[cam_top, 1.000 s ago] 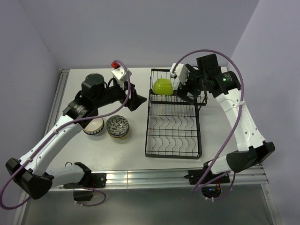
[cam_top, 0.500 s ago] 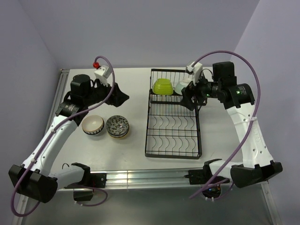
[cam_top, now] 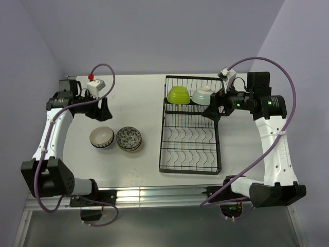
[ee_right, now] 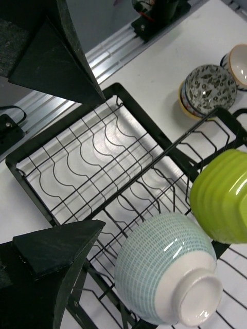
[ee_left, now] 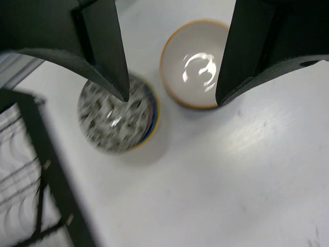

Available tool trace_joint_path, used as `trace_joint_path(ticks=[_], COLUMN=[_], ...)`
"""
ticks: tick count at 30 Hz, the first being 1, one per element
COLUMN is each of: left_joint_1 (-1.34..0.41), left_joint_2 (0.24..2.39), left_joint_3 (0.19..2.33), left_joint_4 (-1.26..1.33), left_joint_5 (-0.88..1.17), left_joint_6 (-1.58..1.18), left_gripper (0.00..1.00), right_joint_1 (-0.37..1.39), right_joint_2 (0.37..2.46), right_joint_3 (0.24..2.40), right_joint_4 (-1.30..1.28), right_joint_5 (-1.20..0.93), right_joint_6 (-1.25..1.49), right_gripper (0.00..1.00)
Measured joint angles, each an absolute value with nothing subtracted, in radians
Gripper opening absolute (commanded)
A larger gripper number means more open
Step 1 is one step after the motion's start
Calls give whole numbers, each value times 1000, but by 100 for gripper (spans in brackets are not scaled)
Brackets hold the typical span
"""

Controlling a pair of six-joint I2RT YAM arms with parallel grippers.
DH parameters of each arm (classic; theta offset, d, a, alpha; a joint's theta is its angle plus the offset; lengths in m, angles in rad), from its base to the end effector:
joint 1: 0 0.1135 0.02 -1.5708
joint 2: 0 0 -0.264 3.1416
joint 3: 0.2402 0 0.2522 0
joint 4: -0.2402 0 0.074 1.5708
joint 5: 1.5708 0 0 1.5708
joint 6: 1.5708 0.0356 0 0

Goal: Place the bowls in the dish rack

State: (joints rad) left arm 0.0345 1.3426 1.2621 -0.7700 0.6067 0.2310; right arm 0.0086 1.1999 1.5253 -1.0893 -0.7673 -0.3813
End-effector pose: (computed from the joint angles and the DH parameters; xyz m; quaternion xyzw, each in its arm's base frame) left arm 0.2779 -0.0107 0.3332 0.1924 0.8785 -0.2326 0.3704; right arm 0.2090 0.0265 0.4258 -0.3094 0.8082 0.2708 0.4215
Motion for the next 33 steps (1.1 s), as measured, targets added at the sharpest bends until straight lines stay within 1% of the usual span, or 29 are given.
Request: trace_joint_path(ticks=[4, 7, 9, 13, 21, 26, 33], left_joint_1=[160, 241, 266, 263, 221, 150, 96], left_joint_2=[1380, 1370, 1351, 1304, 1279, 1280, 1309], left_joint_3=[1271, 1246, 1203, 1106, 1021, 984, 957], left_joint_4=[-993, -1068, -1095, -1116, -1087, -1044, -987], left_joint_5=[616, 622, 625, 652, 655, 617, 569], left_joint_6=[552, 732, 833, 965, 1071, 1083, 1081], left_gripper=[73, 74, 74, 74, 72, 69, 60], right_joint_1=[13, 44, 95, 179, 181, 181, 181], right_joint_2=[1185, 1164, 1143, 1108, 1084, 1081, 1062], right_joint_3=[1523, 1496, 1468, 1437, 1392, 1391, 1387], right_joint_4=[-1094, -1077, -1061, -1039, -1010, -1003, -1002], right_joint_5=[-806, -791, -764, -740, -706, -685, -661], right_joint_6=[-366, -325, -294, -253, -224, -224, -224], right_gripper=[100, 100, 100, 100, 100, 100, 100])
